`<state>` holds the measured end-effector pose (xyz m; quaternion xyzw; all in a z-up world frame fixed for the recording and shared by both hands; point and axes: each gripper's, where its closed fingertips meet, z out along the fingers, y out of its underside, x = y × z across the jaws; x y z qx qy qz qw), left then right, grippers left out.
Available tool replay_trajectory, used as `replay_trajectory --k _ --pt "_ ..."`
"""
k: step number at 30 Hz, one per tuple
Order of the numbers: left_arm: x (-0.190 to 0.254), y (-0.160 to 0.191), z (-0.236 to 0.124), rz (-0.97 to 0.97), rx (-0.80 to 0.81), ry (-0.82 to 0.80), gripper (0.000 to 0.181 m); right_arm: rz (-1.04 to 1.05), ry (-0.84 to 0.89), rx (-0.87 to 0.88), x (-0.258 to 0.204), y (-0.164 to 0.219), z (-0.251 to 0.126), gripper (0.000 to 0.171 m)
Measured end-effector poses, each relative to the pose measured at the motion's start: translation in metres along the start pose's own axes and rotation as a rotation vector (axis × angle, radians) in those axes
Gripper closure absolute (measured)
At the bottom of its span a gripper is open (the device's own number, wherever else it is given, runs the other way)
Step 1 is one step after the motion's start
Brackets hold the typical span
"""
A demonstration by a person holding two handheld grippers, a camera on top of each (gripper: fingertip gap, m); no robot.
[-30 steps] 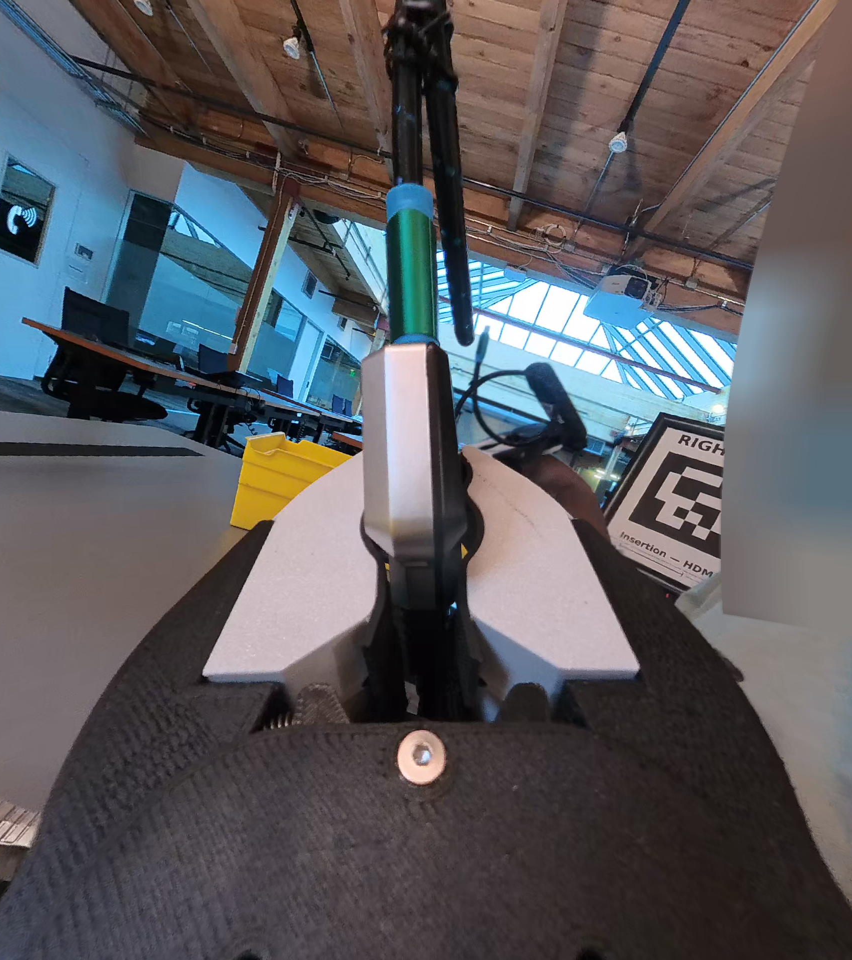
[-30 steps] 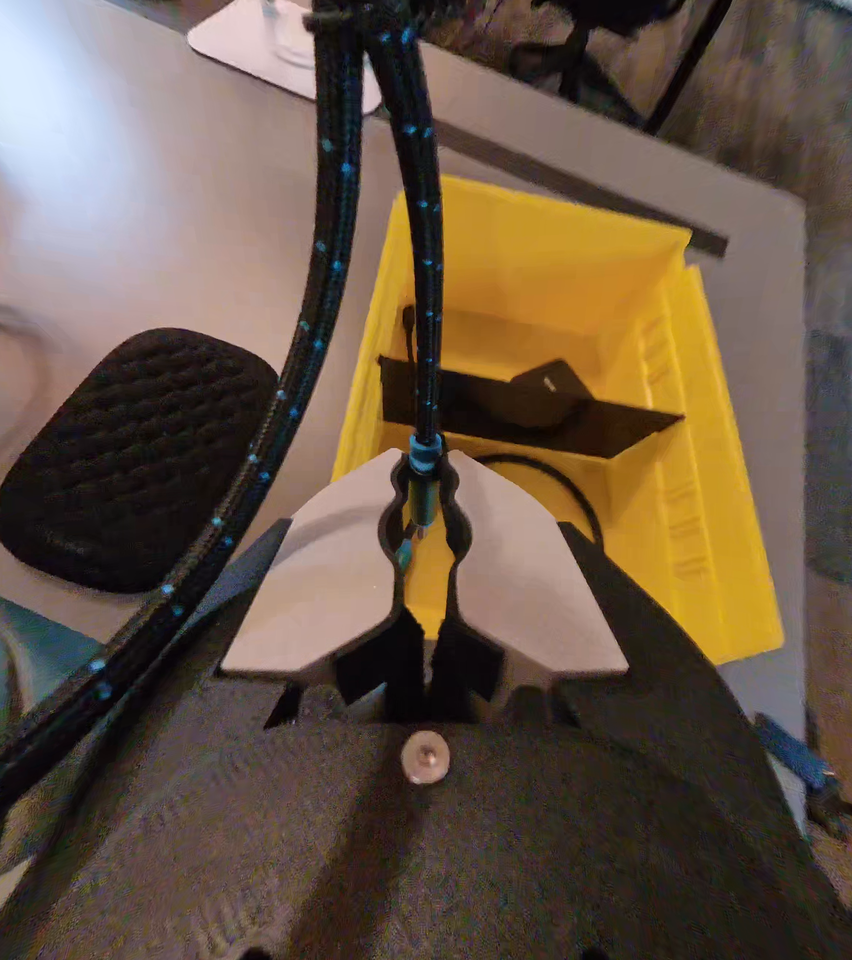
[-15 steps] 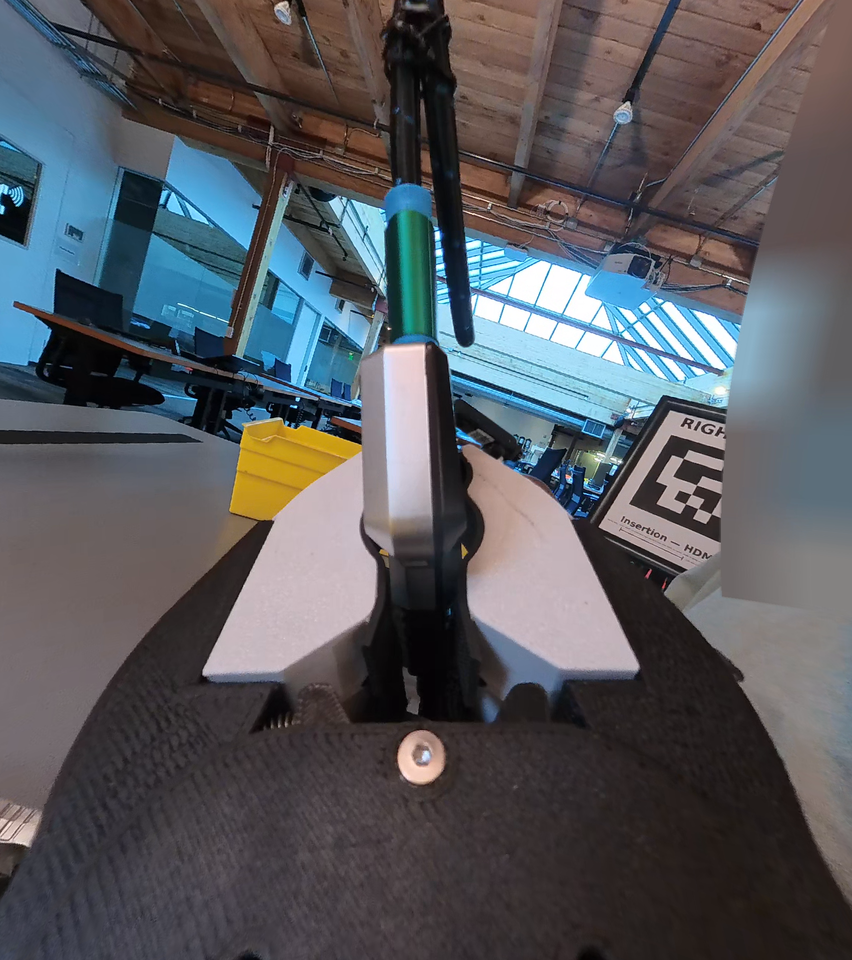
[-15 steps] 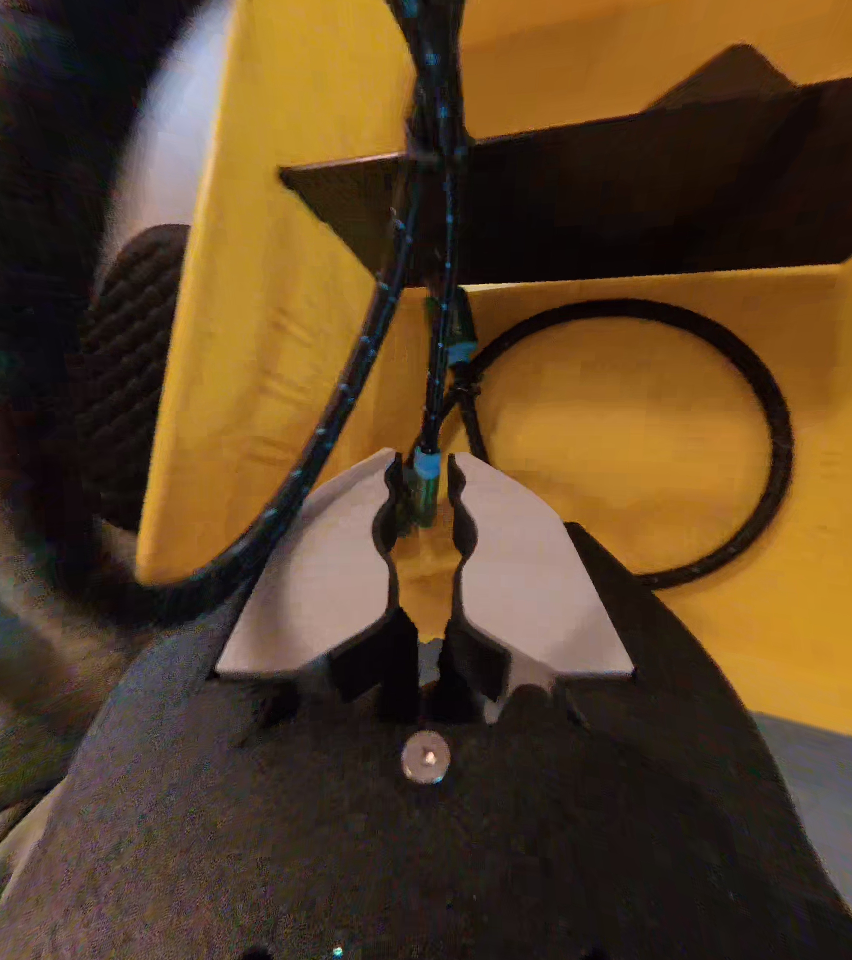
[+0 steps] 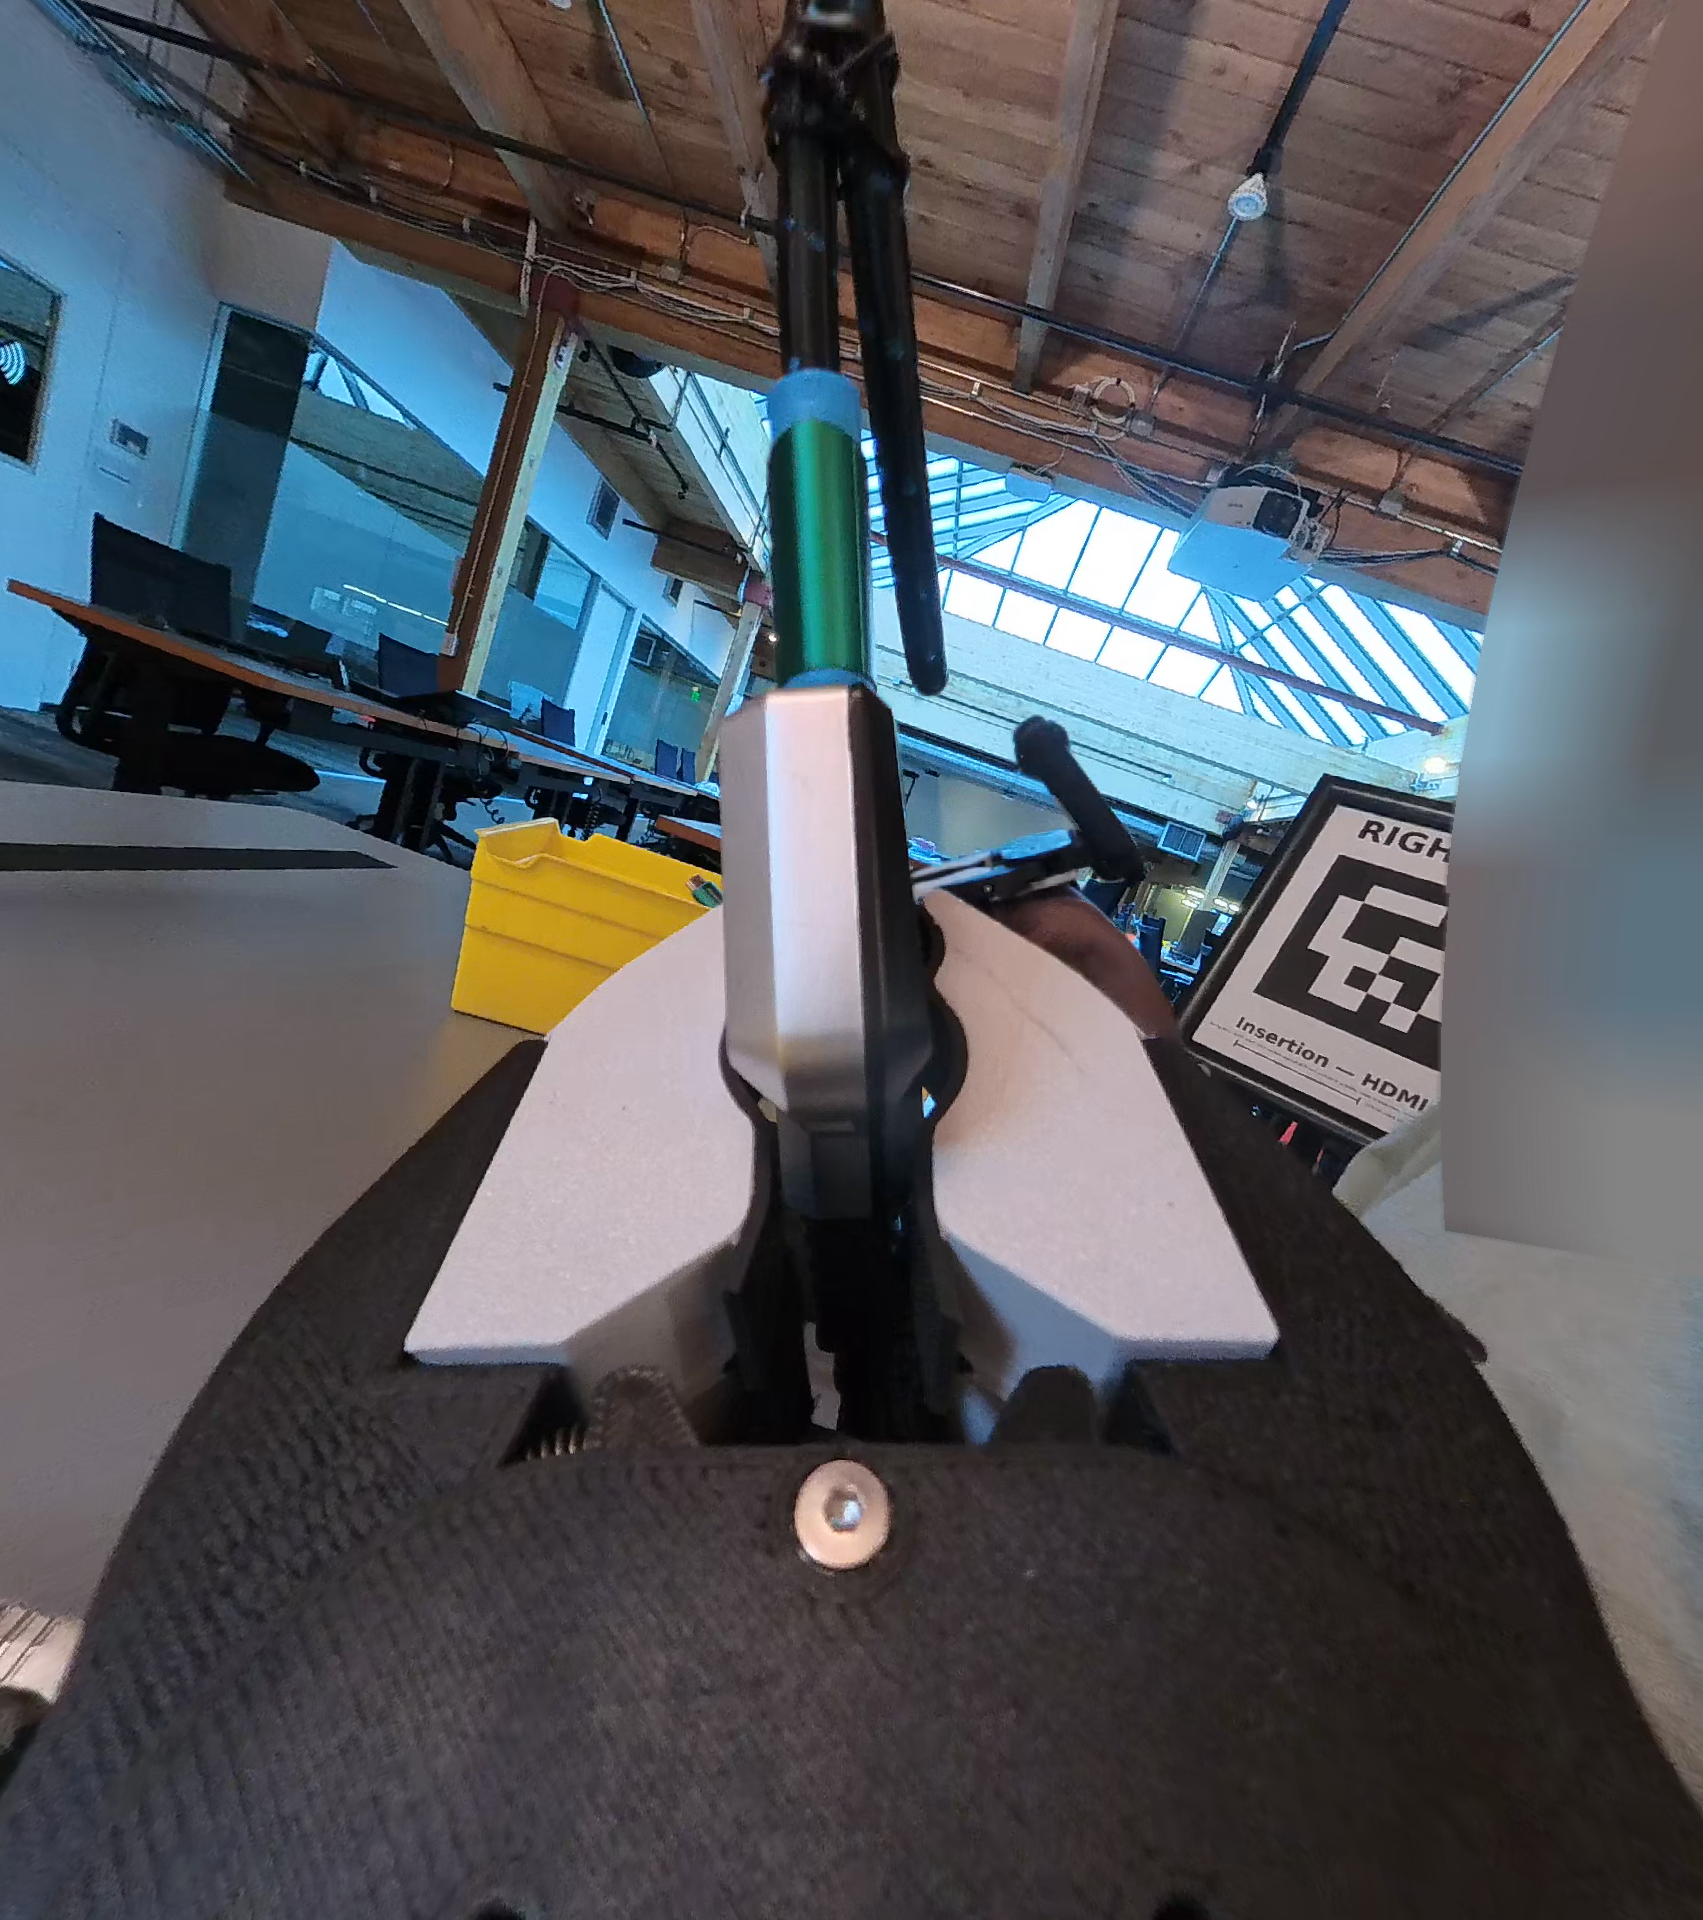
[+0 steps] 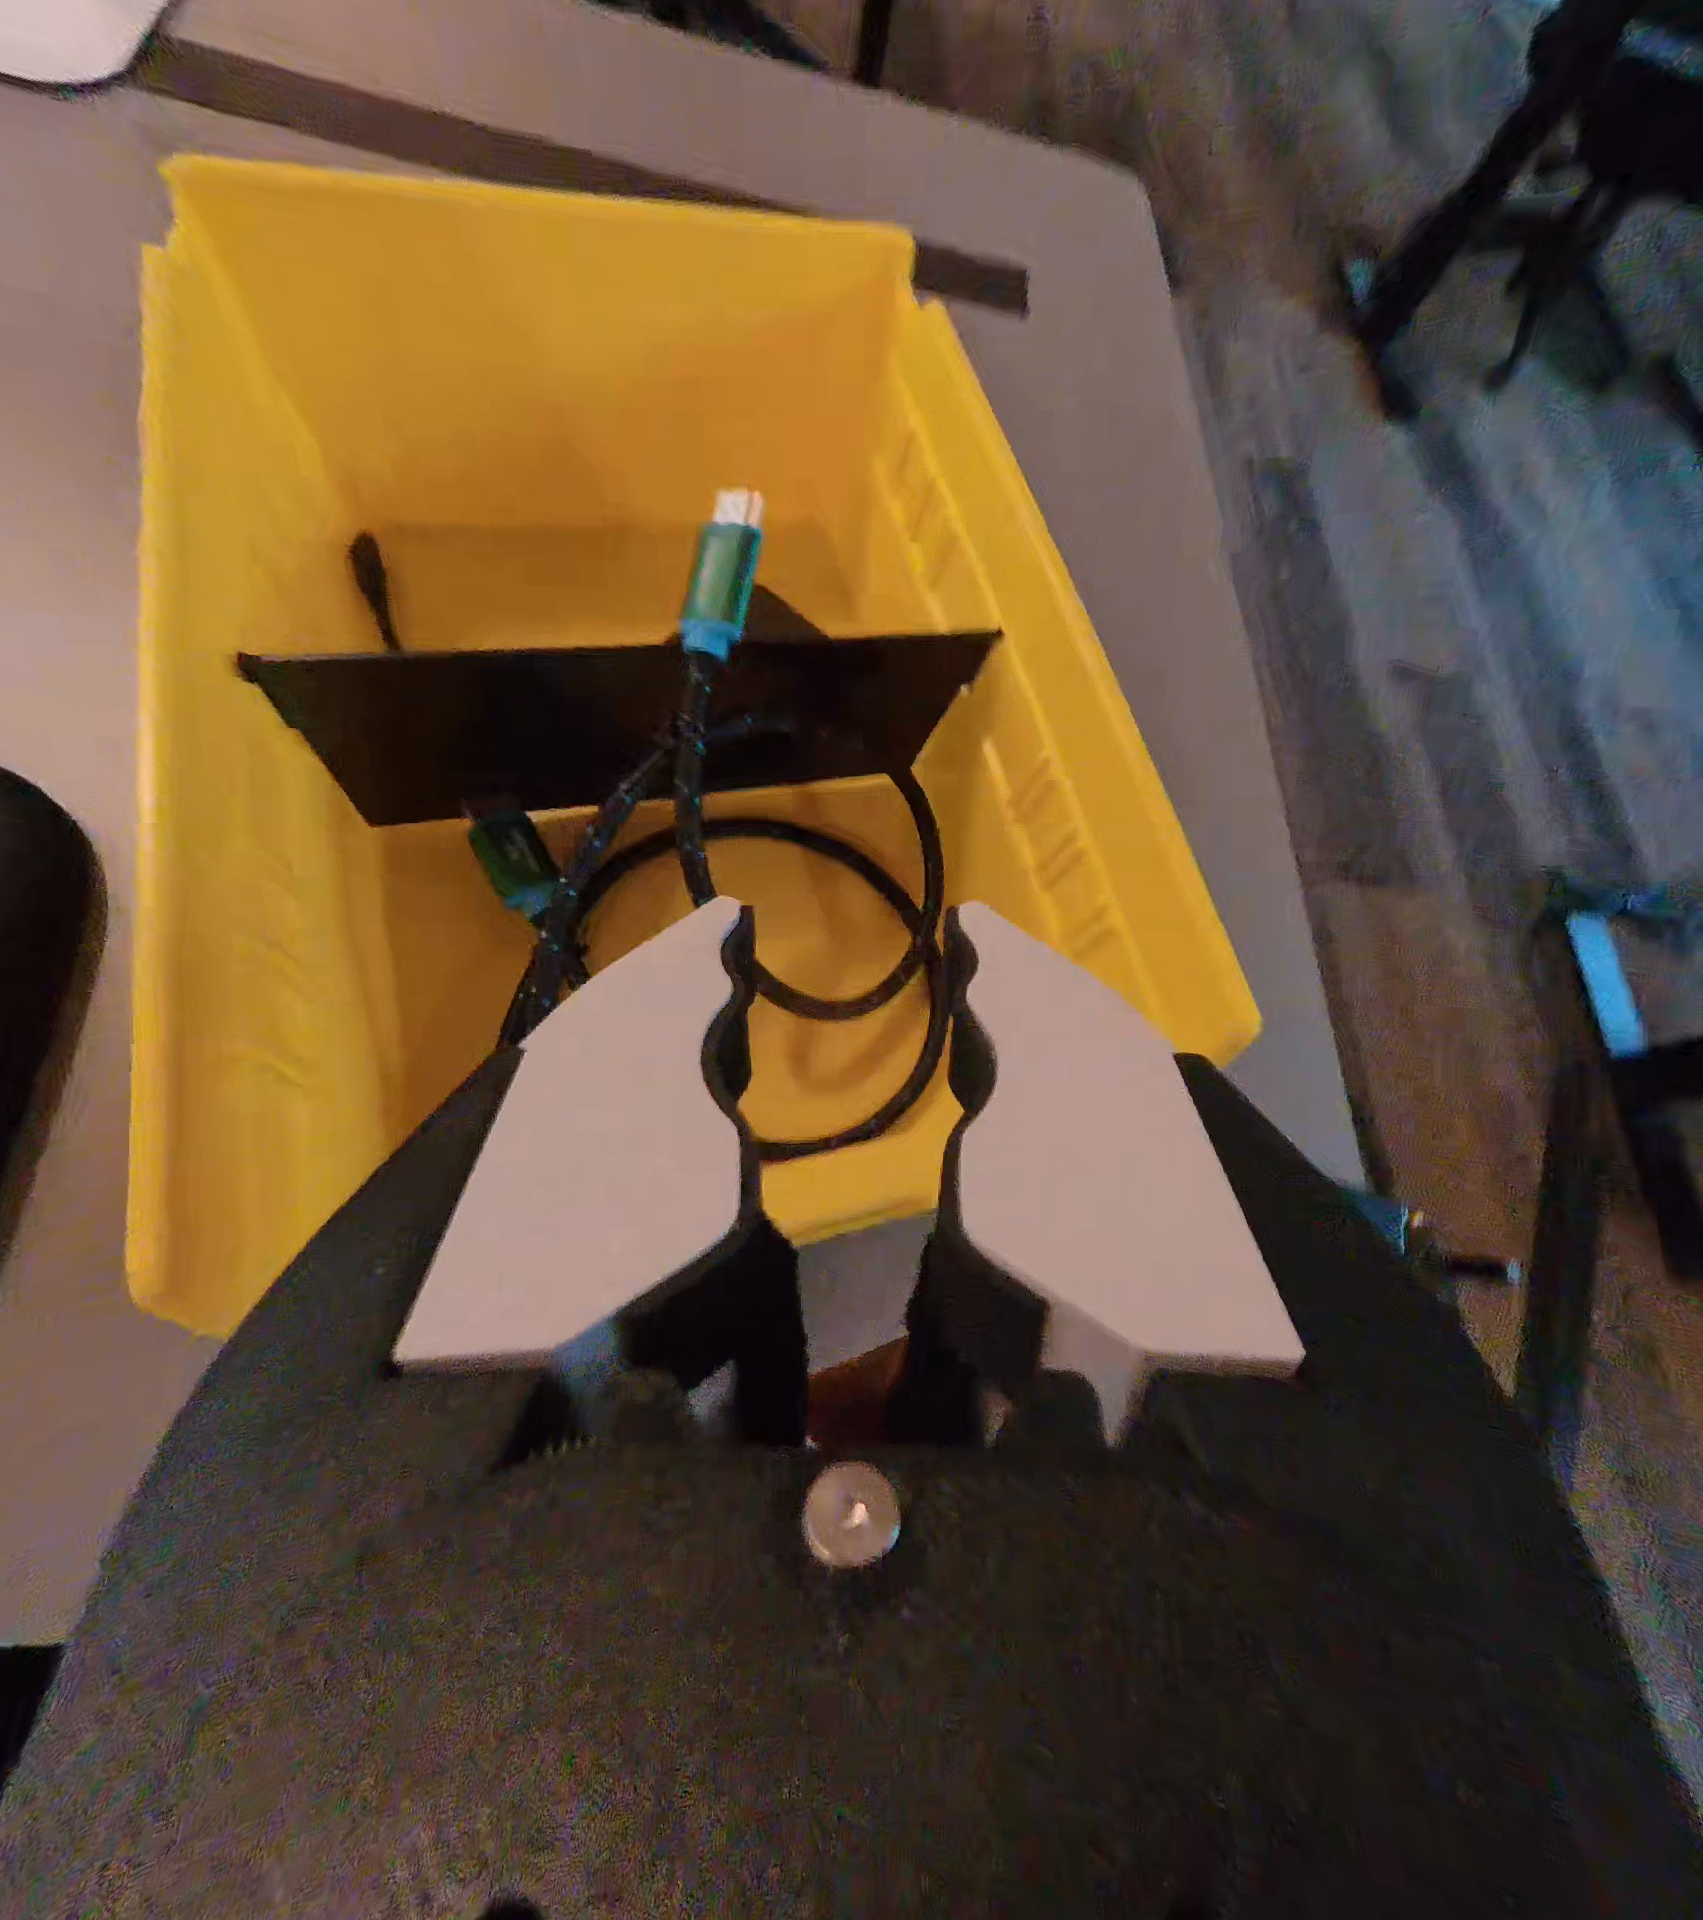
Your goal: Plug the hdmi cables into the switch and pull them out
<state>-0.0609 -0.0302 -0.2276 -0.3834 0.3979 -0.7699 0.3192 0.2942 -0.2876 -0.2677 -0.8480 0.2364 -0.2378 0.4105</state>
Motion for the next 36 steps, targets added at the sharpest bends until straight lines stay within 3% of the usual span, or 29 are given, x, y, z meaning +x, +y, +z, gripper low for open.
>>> replay_trajectory --k 3,6,7,9,13,15,17,21,23,25,28,36 --pt "0.001 0.001 0.000 0.007 -0.003 0.001 0.158 -0.070 -0.150 0.094 -0.029 -0.012 0.022 0.112" --pt "0.000 0.000 0.000 0.008 -0.001 -0.001 0.158 0.002 -0.304 -0.009 -0.051 0.005 0.063 0.093" --pt "0.000 0.000 0.000 0.010 -0.001 -0.004 0.158 0.000 -0.295 -0.078 -0.051 0.017 0.075 0.101" --pt "-0.001 0.000 0.000 0.011 0.000 -0.005 0.158 0.035 -0.333 -0.138 -0.063 0.025 0.080 0.135" --pt "-0.001 -0.001 -0.001 0.002 0.002 -0.005 0.158 0.088 -0.342 -0.138 -0.069 0.019 0.064 0.134" --pt "-0.001 -0.001 -0.002 0.008 0.004 -0.008 0.158 0.130 -0.287 -0.034 -0.054 0.008 0.046 0.115" --pt "-0.002 -0.001 -0.002 0.004 0.007 -0.008 0.158 0.126 -0.271 0.083 -0.040 -0.001 0.020 0.117" --pt "-0.002 0.000 0.000 0.011 0.002 -0.014 0.158 -0.103 -0.545 0.308 -0.073 0.000 -0.038 0.106" --pt "-0.001 0.001 0.001 0.020 -0.004 -0.015 0.158 -0.197 -0.605 0.197 -0.093 0.026 -0.036 0.098" --pt "0.000 0.002 0.002 0.026 -0.010 -0.016 0.158 -0.305 -0.628 0.074 -0.110 0.049 -0.024 0.106" --pt "0.000 0.003 0.003 0.041 -0.019 -0.024 0.158 -0.363 -0.639 0.002 -0.129 0.056 -0.012 0.150" --pt "-0.001 0.004 0.004 0.061 -0.036 -0.045 0.158 -0.311 -0.682 -0.060 -0.192 0.027 0.004 0.142"
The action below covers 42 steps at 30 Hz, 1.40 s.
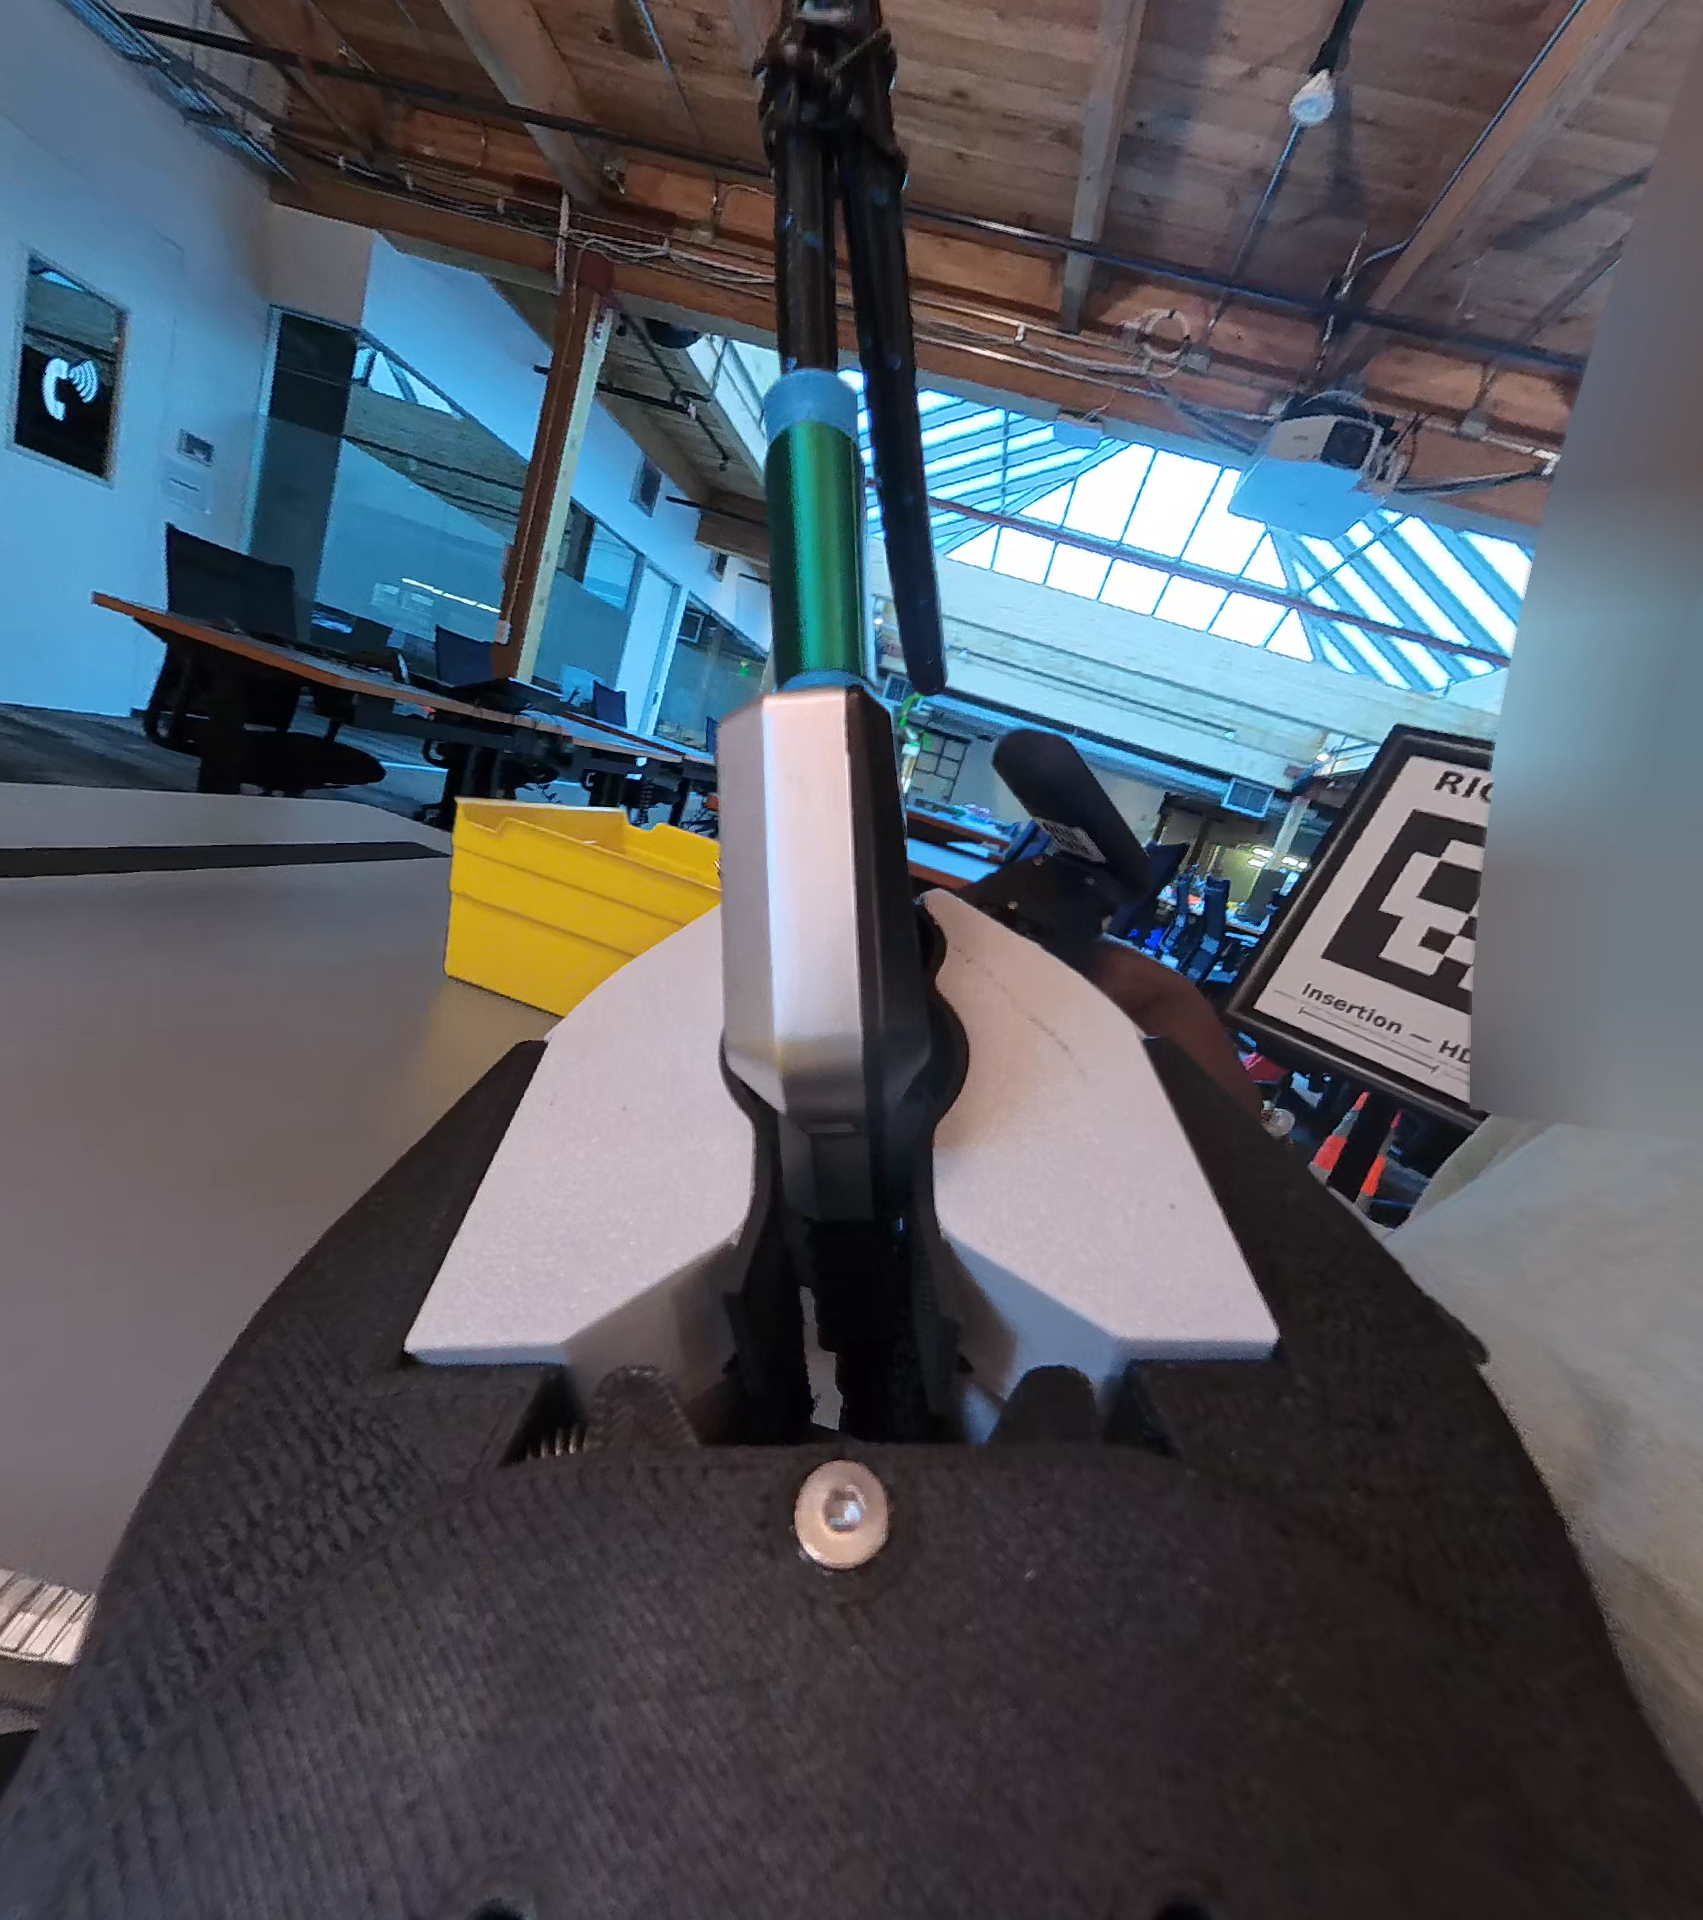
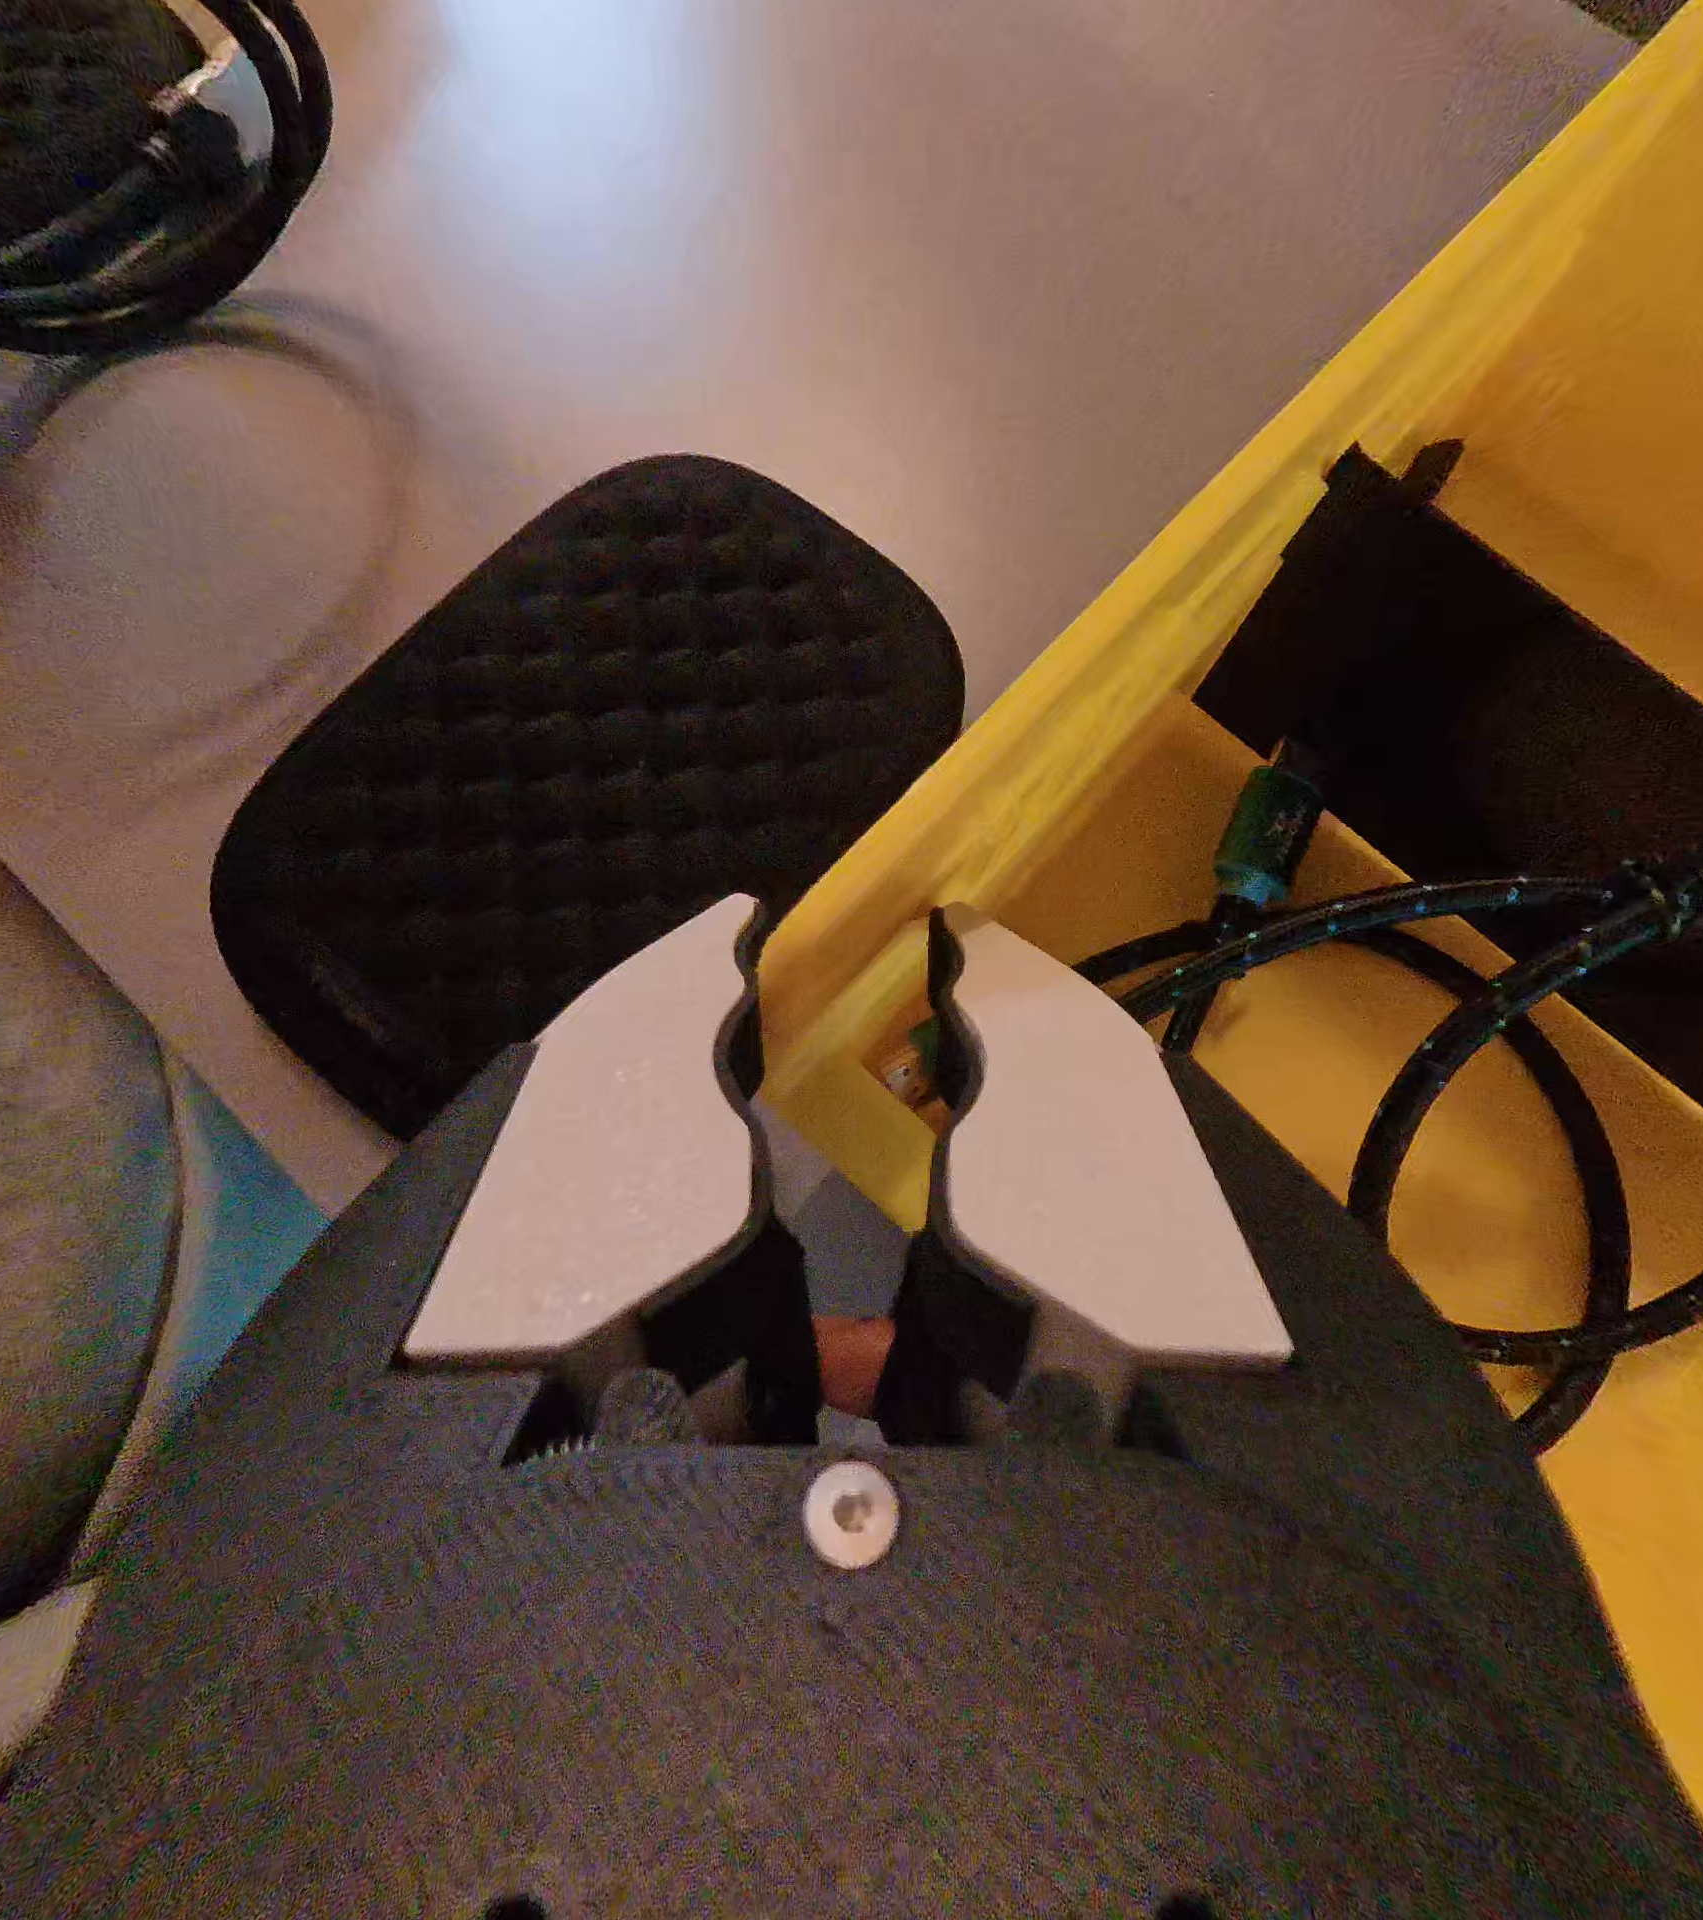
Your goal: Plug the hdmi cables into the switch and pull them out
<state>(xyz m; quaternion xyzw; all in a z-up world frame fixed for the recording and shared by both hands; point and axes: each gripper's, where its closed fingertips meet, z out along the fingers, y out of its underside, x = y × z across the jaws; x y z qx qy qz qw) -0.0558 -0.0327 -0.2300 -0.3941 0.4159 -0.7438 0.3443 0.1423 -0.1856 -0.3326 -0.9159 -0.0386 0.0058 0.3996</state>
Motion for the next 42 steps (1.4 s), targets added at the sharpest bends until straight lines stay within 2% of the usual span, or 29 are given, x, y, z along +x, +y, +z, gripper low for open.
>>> replay_trajectory --k 3,4,6,9,11,13,15,17,19,23,25,28,32,35,37,42 --pt "0.000 0.002 0.002 0.018 -0.023 -0.022 0.158 -0.016 0.068 0.033 0.002 -0.019 0.002 0.136" --pt "0.000 0.002 0.004 0.032 -0.028 -0.030 0.158 -0.027 0.111 0.093 0.003 -0.033 -0.005 0.137" --pt "0.001 0.004 0.007 0.056 -0.035 -0.046 0.158 -0.061 0.159 0.342 -0.005 -0.077 -0.029 0.142" --pt "-0.004 0.007 0.015 0.118 -0.058 -0.146 0.159 -0.202 -0.087 0.837 -0.081 -0.147 -0.078 0.155" --pt "-0.009 0.008 0.020 0.199 -0.075 -0.261 0.159 -0.233 -0.291 0.986 -0.135 -0.169 -0.088 0.151" --pt "-0.013 0.008 0.024 0.285 -0.084 -0.364 0.159 -0.205 -0.438 0.946 -0.177 -0.180 -0.063 0.141" --pt "-0.013 0.009 0.027 0.368 -0.086 -0.431 0.159 -0.148 -0.479 0.882 -0.202 -0.188 -0.025 0.131" --pt "-0.012 0.010 0.029 0.439 -0.091 -0.473 0.159 -0.082 -0.458 0.865 -0.207 -0.194 0.002 0.126" --pt "-0.010 0.013 0.032 0.522 -0.109 -0.502 0.159 -0.012 -0.448 0.899 -0.201 -0.200 0.011 0.125" --pt "-0.008 0.020 0.039 0.681 -0.155 -0.544 0.159 0.033 -0.455 0.959 -0.190 -0.206 0.004 0.133" --pt "-0.008 0.025 0.041 0.773 -0.195 -0.569 0.159 0.048 -0.468 1.010 -0.187 -0.206 -0.004 0.149" --pt "-0.006 0.027 0.043 0.858 -0.220 -0.580 0.158 0.010 -0.486 1.037 -0.188 -0.200 -0.008 0.151" --pt "0.020 0.008 0.048 1.007 -0.163 -0.579 0.136 -0.038 -0.446 1.092 -0.182 -0.193 -0.010 0.151" --pt "0.021 0.012 0.050 1.032 -0.242 -0.584 0.150 -0.055 -0.491 1.120 -0.188 -0.191 -0.016 0.151" --pt "0.021 0.015 0.051 1.012 -0.235 -0.582 0.156 -0.057 -0.505 1.130 -0.190 -0.189 -0.016 0.151" --pt "0.020 0.021 0.056 0.978 -0.257 -0.576 0.158 -0.011 -0.511 1.167 -0.179 -0.185 -0.022 0.153"
